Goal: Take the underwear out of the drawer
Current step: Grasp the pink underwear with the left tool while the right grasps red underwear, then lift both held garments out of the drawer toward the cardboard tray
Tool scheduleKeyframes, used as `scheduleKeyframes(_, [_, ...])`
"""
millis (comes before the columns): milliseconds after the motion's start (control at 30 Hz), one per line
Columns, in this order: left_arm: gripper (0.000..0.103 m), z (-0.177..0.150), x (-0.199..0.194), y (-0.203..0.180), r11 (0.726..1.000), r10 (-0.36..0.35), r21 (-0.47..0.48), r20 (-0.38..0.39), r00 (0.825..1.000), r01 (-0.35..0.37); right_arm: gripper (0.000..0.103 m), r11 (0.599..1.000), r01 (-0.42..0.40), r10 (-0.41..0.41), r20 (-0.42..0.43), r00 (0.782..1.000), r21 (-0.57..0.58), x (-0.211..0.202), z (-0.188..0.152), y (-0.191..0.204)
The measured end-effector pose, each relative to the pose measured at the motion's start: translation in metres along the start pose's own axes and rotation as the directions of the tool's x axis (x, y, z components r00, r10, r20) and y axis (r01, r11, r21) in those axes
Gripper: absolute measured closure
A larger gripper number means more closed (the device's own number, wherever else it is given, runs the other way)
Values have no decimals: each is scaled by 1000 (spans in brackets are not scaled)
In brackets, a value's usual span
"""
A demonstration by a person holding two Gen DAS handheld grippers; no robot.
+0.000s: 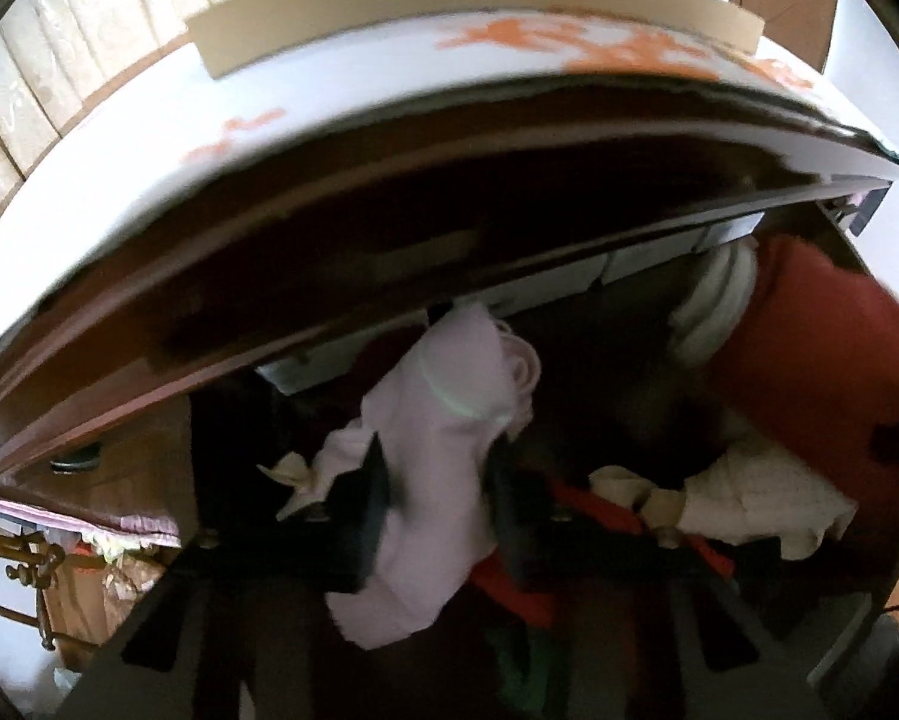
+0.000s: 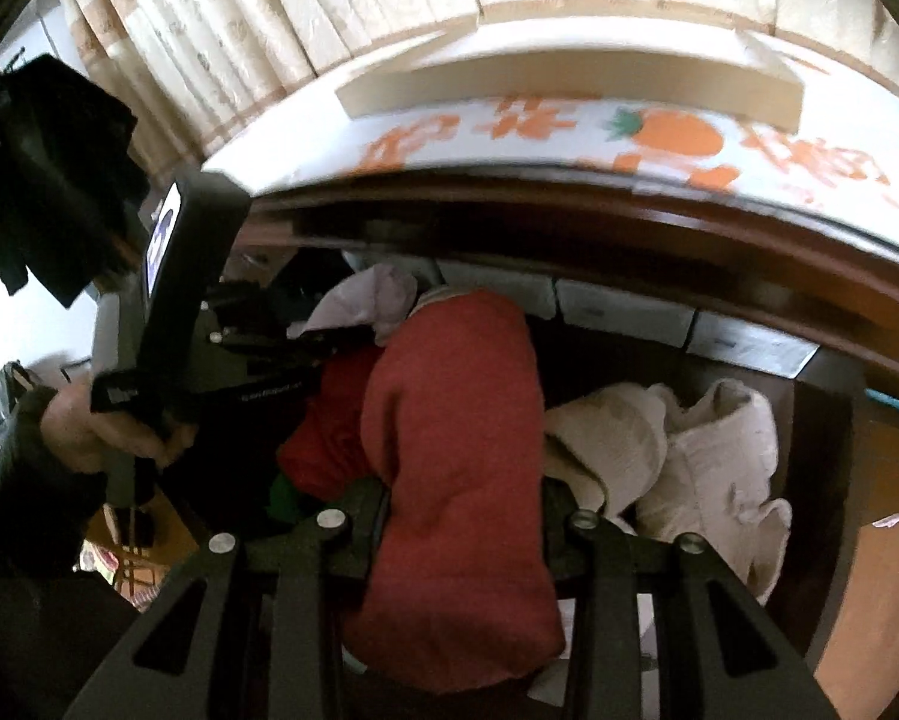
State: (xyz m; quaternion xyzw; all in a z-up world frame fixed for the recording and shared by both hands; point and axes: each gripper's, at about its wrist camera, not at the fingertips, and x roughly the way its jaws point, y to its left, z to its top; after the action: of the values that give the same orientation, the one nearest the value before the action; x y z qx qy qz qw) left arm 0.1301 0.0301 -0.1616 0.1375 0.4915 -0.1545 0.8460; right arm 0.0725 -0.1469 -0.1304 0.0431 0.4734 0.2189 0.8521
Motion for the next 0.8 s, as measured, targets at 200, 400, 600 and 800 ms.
scheduleKeyframes(200, [76,-15,-39,6,996,-88,10,80,993,88,66,998,-41,39,46,998,47,-18,0,-6])
scheduleKeyframes(400, [76,-22,-70,11,988,-152,-7,132,979,155,66,998,-40,38,69,997,41,-27,-2,-1])
scheduleKeyframes(600, [76,-15,-109,0,976,-212,4,211,954,216,66,998,-61,59,118,991,16,-50,2,8])
scheduleKeyframes(800, [76,10,-145,4,972,-214,-25,304,928,233,66,998,-60,65,205,977,-32,-83,26,23])
